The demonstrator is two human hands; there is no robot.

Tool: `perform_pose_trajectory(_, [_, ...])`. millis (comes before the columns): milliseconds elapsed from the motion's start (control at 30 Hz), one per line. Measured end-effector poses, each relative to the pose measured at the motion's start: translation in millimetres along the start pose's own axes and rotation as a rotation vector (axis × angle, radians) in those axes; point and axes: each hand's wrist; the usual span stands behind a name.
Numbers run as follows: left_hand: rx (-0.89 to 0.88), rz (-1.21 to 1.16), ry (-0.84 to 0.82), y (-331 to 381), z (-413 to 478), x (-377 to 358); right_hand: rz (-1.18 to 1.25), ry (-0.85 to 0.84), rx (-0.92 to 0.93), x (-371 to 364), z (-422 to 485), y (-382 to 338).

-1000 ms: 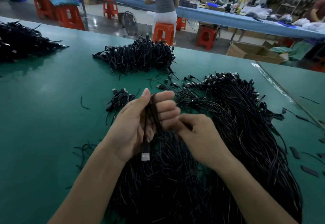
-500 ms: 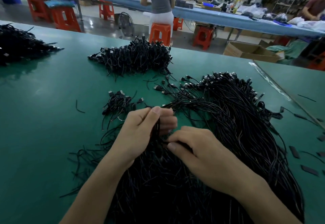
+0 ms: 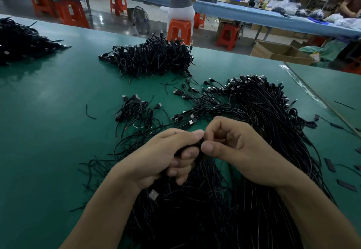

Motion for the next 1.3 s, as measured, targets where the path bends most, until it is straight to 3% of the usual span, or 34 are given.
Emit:
perform_pose_trajectory(167, [0.021, 0.052, 0.187, -2, 7, -8, -0.307, 0.118, 0.003, -3, 1, -4])
perform_pose_trajectory(333, [0.04, 0.099, 0.332, -7, 13, -16, -0.522, 0.113, 0.09, -15, -3, -10])
perform_pose_trajectory(500, [0.036, -0.282, 0.186, -2, 13, -23, -0.537, 0.161, 0.19, -27, 3, -10])
perform_pose_trajectory(633, [0.126, -0.176, 0.14, -7, 15, -22, -0.539, 0.143, 0.176, -23, 6, -7])
perform_pose_trajectory(733, [0.191, 0.129, 0.328, -15, 20, -19, -0.589, 0.169, 0.158, -18, 5, -1])
perform_pose_trajectory(833, [0.137, 0.47, 0.549, -24, 23, -11, -0.579, 0.254, -0.064, -7, -4, 4])
perform_pose_trajectory(967, [0.045, 0.478, 0.76, -22, 18, 7, -0.729, 0.094, -0.582, 0, -23, 14])
perform_pose_trajectory(1100, [0.004, 0.332, 0.827, -17, 15, 8, -0.735, 0.064, -0.643, -15, -28, 30])
perform_pose_trajectory(1300, [0.005, 0.17, 0.733, -23, 16, 10, -0.65, 0.101, -0.626, -22, -28, 31])
Point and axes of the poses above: each hand's wrist, its own z-axis towards the middle knuckle, its own x-axis out of the back of the hand, y = z × x, and after that the axes turned 15 degrees about z, right-handed
